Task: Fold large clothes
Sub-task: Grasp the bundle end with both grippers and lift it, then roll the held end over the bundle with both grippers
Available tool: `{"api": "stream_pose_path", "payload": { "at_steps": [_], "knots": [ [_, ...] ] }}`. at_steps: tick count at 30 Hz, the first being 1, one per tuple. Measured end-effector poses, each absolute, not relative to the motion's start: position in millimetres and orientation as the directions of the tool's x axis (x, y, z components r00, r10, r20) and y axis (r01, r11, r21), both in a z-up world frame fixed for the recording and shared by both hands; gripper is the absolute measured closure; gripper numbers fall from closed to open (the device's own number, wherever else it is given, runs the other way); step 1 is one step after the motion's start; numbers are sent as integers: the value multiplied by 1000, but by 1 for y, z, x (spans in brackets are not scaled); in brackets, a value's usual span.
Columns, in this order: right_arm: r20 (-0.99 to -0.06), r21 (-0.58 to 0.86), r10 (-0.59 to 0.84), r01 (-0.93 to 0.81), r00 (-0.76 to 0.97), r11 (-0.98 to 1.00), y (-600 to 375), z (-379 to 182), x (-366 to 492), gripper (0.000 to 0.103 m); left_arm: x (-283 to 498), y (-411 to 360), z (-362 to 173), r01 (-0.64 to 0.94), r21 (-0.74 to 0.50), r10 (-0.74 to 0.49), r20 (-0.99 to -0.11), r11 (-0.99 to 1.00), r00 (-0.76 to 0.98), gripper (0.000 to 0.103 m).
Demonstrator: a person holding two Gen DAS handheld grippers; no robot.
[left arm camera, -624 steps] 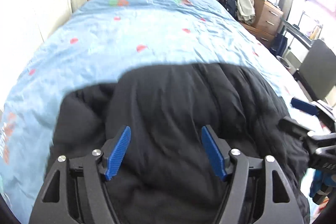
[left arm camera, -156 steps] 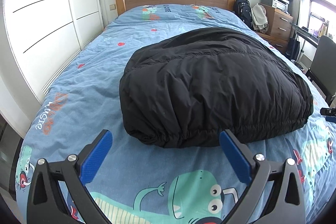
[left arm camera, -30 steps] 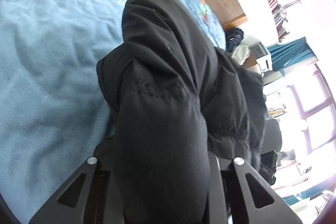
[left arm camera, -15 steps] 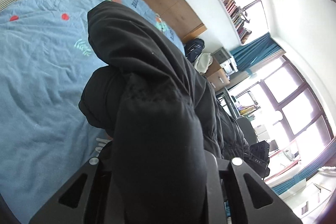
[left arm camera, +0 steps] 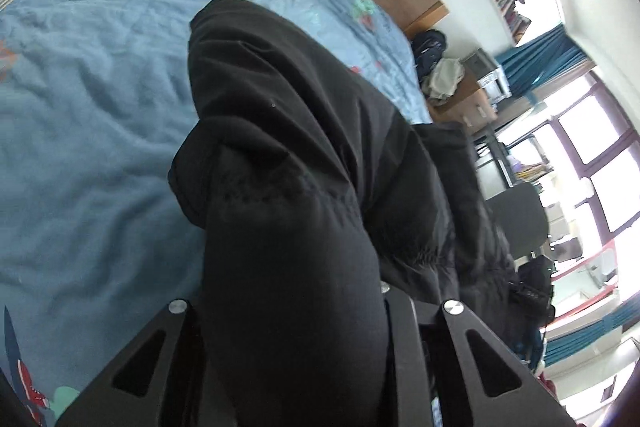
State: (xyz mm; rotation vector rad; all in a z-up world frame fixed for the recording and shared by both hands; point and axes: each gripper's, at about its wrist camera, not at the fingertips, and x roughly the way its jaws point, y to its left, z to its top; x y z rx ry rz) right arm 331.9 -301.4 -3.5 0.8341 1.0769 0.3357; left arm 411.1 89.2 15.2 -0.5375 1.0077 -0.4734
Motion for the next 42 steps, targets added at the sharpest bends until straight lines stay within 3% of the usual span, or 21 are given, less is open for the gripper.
{"api": "stream_pose_path", "payload": {
  "at_steps": [4, 6, 10, 12, 20, 31, 42],
  "knots": [
    [-668, 724, 587, 217, 458, 654, -328, -35, 312, 61, 406, 124, -21, 27, -645, -592, -684, 764, 426, 66],
    [-683, 710, 564, 240, 464, 662, -342, -38, 300, 49, 402, 138, -28, 12, -650, -593, -685, 760, 423, 58],
    [-703, 687, 523, 273, 481, 673, -360, -32, 283, 40, 391, 164, -30, -28, -621, -548, -712, 784, 440, 52],
    [-738, 645, 475, 294, 480, 706, -364, -28, 282, 30, 388, 173, -29, -44, -604, -524, -724, 796, 448, 51],
    [-798, 526, 323, 327, 509, 785, -375, 6, 264, 28, 376, 183, 9, -65, -513, -417, -758, 856, 501, 51],
    [-798, 445, 224, 297, 559, 845, -341, 60, 250, 28, 324, 178, 62, -79, -423, -299, -748, 902, 593, 51],
    [-742, 392, 275, 63, 611, 918, -230, 93, 305, 26, 342, 49, 88, 134, -362, -367, -715, 923, 595, 50]
  ]
}}
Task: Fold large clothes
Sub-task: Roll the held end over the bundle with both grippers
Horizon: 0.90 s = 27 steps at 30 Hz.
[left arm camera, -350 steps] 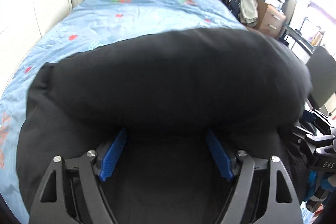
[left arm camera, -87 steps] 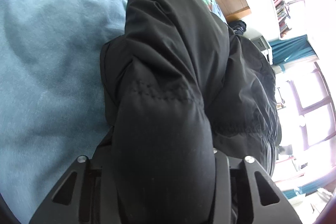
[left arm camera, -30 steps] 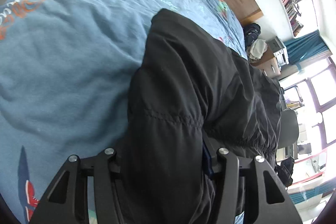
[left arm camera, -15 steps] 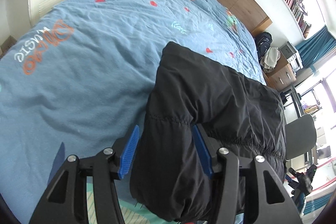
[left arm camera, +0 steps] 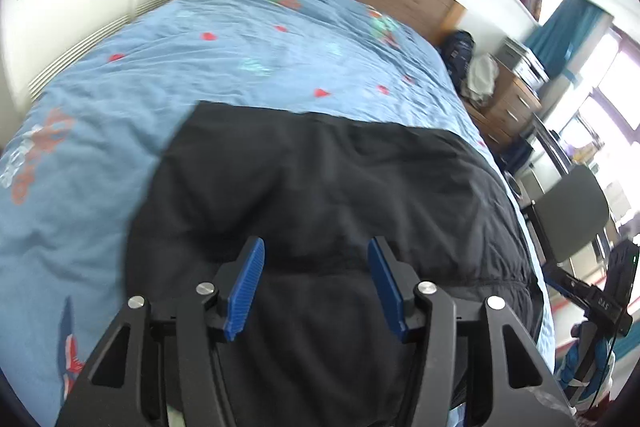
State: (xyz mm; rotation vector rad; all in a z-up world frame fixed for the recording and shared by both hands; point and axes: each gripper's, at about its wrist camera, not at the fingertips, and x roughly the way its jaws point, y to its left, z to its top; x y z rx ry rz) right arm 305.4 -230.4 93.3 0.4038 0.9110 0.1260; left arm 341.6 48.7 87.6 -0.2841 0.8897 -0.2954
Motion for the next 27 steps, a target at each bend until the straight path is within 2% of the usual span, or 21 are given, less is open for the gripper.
{"api": "stream_pose_path", "payload": {
  "at_steps": [9, 13, 16, 27],
  "knots": [
    [-770, 279, 249, -41, 588, 959, -165, 72, 372, 26, 388, -67, 80, 282, -324, -430, -703, 903, 567, 50],
    [-783, 243, 212, -26, 585, 970, -169, 56, 390, 25, 424, -105, 70, 308, -269, -400, -746, 913, 533, 50],
    [-796, 232, 177, 22, 579, 973, -189, 44, 397, 24, 458, -110, 54, 256, -244, -345, -785, 936, 515, 50],
    [-824, 286, 125, 216, 553, 934, -286, 2, 418, 23, 527, -73, 22, 159, -278, -320, -829, 947, 459, 45]
  ]
}}
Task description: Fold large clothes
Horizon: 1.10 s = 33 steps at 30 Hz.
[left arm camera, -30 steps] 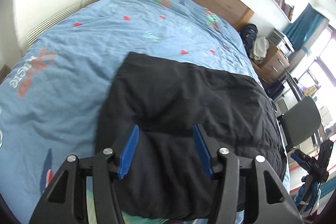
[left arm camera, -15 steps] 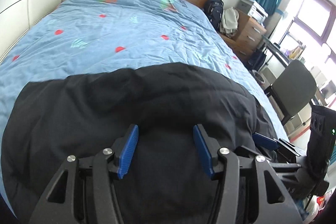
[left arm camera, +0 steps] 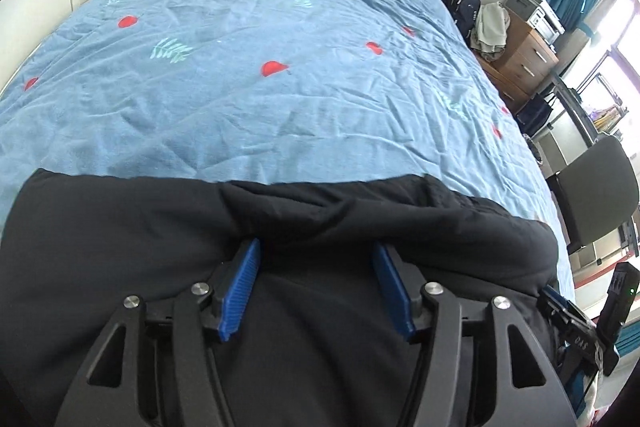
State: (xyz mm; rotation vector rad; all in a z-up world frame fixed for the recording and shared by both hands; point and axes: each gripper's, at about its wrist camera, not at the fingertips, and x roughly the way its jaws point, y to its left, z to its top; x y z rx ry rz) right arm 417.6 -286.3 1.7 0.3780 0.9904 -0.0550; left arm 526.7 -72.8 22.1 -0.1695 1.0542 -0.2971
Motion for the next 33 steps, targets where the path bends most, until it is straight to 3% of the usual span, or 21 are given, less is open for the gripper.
{"api": "stream_pose_path", "payload": {
  "at_steps": [8, 13, 18, 23, 27, 33],
  "knots": [
    [-875, 204, -2, 370, 485, 906, -340, 3, 402, 21, 519, 35, 48, -31, -132, -98, -855, 991, 510, 46],
    [-830, 240, 14, 334, 558, 911, -333, 47, 368, 21, 462, 69, 77, 22, -221, -193, -796, 975, 574, 45],
    [-792, 289, 114, 205, 599, 935, -281, 71, 335, 20, 423, 51, 61, 107, -288, -298, -786, 952, 542, 45],
    [-836, 284, 162, 159, 524, 946, -247, 41, 317, 20, 419, 65, 24, 12, -282, -251, -831, 959, 496, 45],
    [-863, 242, 93, 244, 497, 939, -272, 22, 307, 20, 410, 93, 29, -44, -272, -211, -830, 961, 517, 45],
    [-821, 278, 101, 240, 562, 930, -270, 52, 323, 20, 406, 86, 48, -8, -309, -250, -786, 951, 566, 45]
  ]
}}
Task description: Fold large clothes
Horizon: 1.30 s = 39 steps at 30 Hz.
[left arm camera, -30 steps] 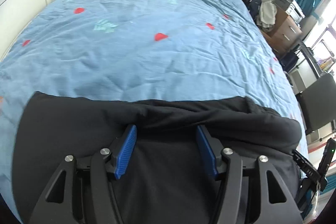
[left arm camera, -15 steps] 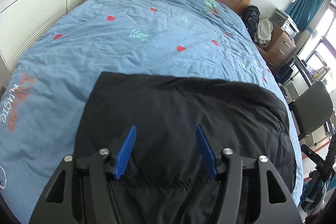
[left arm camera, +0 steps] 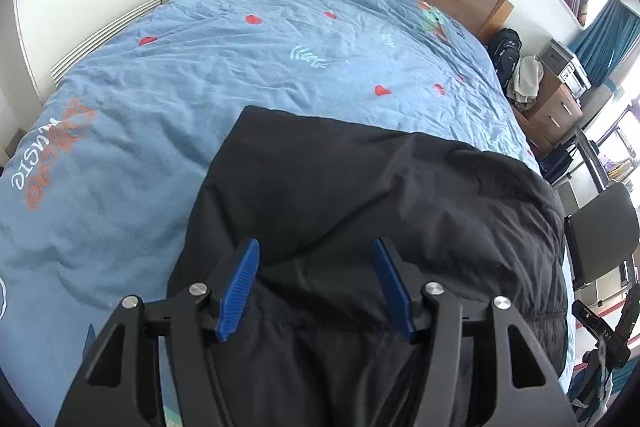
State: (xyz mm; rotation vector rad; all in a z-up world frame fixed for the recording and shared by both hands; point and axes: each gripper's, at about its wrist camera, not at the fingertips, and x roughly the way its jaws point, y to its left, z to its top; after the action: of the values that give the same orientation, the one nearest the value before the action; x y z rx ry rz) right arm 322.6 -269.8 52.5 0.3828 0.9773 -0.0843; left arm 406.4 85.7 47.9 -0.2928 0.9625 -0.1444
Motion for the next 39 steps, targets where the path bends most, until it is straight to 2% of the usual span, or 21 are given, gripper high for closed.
{"api": "stream_pose_path", "payload": {
  "at_steps": [4, 9, 15, 20, 24, 28, 32, 34, 39],
  "knots": [
    [-779, 334, 182, 151, 600, 931, -233, 72, 359, 19, 420, 60, 49, 44, -310, -279, -774, 950, 569, 45],
    [-770, 379, 257, 96, 584, 920, -194, 63, 416, 19, 453, 47, 33, 61, -259, -249, -797, 964, 550, 45],
    [-798, 373, 229, 159, 557, 914, -194, 36, 471, 14, 491, 52, 16, 32, -262, -238, -809, 965, 537, 45],
    [-811, 381, 200, 236, 550, 894, -216, 27, 486, 14, 513, 62, 10, -26, -272, -217, -820, 962, 529, 45],
    [-809, 303, 102, 263, 578, 916, -230, 46, 467, 14, 492, 70, 28, -33, -285, -216, -791, 958, 572, 45],
    [-786, 335, 142, 222, 602, 916, -236, 60, 430, 14, 452, 68, 46, 28, -339, -286, -747, 941, 600, 45],
    [-789, 359, 196, 179, 583, 916, -235, 50, 384, 14, 420, 67, 37, 46, -348, -310, -759, 936, 572, 43],
    [-803, 366, 204, 193, 560, 910, -245, 36, 364, 14, 411, 75, 24, 16, -326, -281, -788, 945, 548, 43],
    [-853, 277, 94, 292, 514, 915, -285, 24, 316, 14, 376, 111, 26, -64, -320, -232, -798, 945, 556, 43]
  ]
}}
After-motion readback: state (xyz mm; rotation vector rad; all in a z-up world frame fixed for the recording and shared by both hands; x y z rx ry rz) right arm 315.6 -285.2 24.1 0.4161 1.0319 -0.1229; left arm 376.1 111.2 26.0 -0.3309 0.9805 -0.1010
